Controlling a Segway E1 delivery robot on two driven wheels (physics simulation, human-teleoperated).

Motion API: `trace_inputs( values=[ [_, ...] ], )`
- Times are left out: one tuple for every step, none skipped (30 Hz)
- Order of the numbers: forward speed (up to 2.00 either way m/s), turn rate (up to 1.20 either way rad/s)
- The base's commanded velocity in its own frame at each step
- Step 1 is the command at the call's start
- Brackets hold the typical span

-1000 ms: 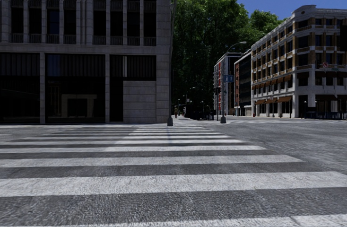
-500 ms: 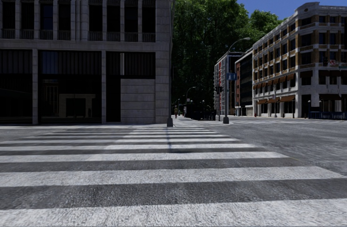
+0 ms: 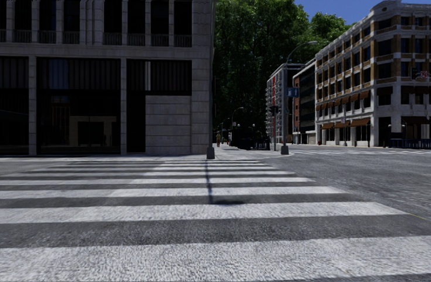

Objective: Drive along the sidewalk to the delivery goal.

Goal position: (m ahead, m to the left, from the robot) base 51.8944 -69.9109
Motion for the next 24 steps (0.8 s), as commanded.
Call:
trace_inputs(
  values=[
    [1.73,0.00],
    [1.73,0.00],
    [1.76,0.00],
    [1.81,0.00],
    [1.90,0.00],
    [1.90,0.00],
    [2.00,0.00],
    [2.00,0.00],
    [2.00,0.00],
    [2.00,0.00],
    [2.00,0.00],
    [2.00,0.00],
    [2.00,0.00],
    [2.00,0.00],
    [2.00,0.00],
    [2.00,0.00],
    [2.00,0.00],
    [2.00,0.00],
    [2.00,0.00],
    [2.00,0.01],
    [2.00,0.09],
    [2.00,0.16],
    [2.00,0.18],
    [2.00,0.18]
  ],
)
